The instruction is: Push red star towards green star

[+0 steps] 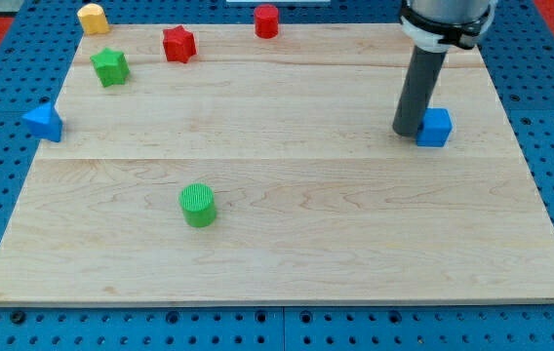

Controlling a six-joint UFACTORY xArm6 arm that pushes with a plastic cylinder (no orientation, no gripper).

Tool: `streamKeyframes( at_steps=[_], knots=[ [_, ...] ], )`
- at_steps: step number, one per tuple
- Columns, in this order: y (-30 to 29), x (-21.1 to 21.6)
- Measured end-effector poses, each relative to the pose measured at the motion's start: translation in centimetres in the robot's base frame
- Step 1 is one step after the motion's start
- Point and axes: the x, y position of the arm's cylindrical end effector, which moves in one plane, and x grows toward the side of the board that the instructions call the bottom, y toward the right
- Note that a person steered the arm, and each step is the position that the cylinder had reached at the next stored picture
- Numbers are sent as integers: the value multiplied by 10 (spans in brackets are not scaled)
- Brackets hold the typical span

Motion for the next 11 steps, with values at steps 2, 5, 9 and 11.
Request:
streamKeyframes(
  at_steps=[2,5,9,11],
  knots=[
    [32,0],
    [-67,-67],
    [-85,-122],
    [-147,-141]
  ],
)
